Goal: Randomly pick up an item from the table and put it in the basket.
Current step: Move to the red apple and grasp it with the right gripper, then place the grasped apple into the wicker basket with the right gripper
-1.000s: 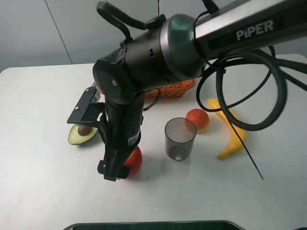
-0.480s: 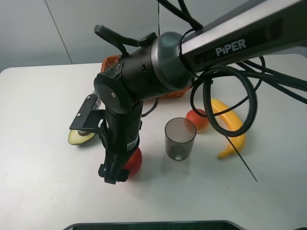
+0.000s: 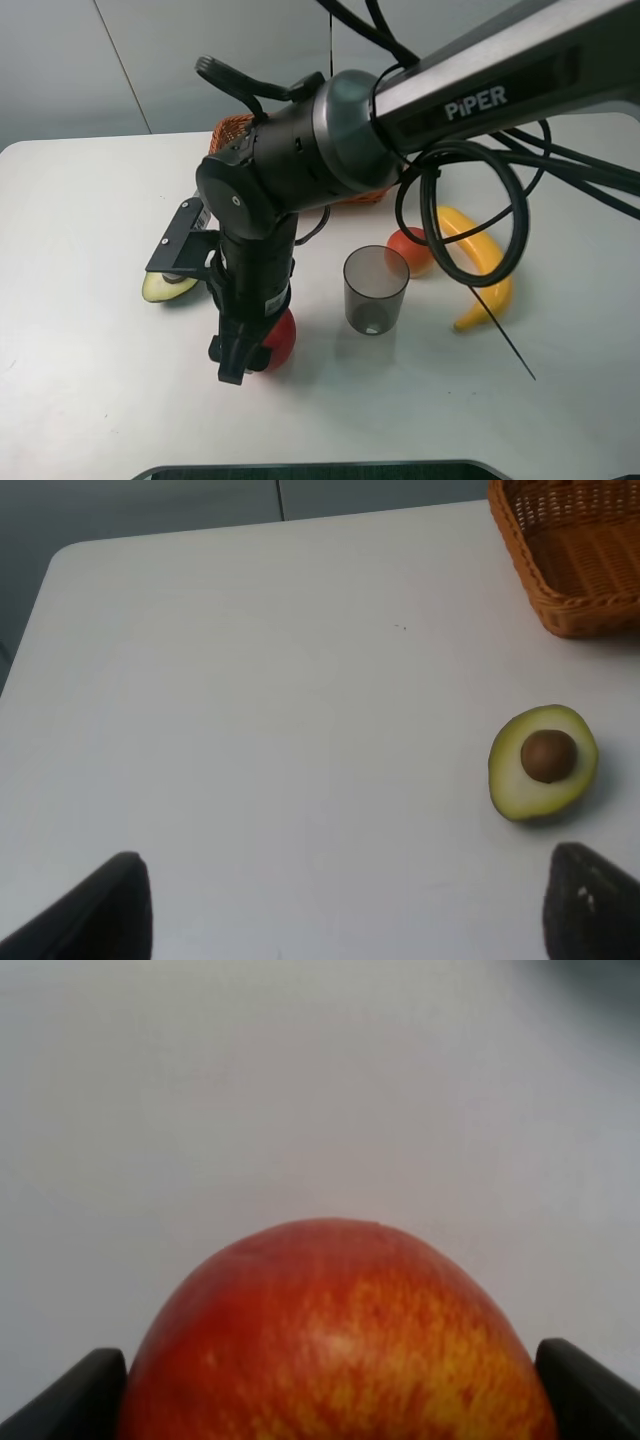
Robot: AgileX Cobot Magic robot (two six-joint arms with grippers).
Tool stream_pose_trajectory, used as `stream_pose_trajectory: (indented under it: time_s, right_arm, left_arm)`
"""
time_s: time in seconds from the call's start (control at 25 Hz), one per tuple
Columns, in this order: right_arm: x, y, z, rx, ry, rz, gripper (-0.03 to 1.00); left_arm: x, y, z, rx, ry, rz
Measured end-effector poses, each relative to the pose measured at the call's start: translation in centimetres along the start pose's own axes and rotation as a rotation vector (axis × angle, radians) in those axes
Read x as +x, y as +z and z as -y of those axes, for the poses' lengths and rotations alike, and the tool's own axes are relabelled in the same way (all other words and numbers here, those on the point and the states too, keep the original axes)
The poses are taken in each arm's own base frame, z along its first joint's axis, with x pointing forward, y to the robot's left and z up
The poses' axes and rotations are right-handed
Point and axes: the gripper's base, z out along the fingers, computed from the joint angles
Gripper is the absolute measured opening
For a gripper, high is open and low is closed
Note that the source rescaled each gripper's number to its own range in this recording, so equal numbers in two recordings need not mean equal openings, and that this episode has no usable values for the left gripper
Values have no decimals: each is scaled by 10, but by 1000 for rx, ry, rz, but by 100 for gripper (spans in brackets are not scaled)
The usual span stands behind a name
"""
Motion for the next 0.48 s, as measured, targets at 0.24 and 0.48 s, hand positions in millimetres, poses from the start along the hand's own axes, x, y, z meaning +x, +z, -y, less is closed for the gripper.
stream_pose_trajectory:
  time_s: [0.24, 0.48]
  right_arm:
    - [0, 0, 0, 1, -1, 0, 3]
    - [0, 0, 0, 1, -1, 0, 3]
  left_arm:
    - [0, 0, 0, 0, 2, 0]
    - [0, 0, 0, 0, 2, 0]
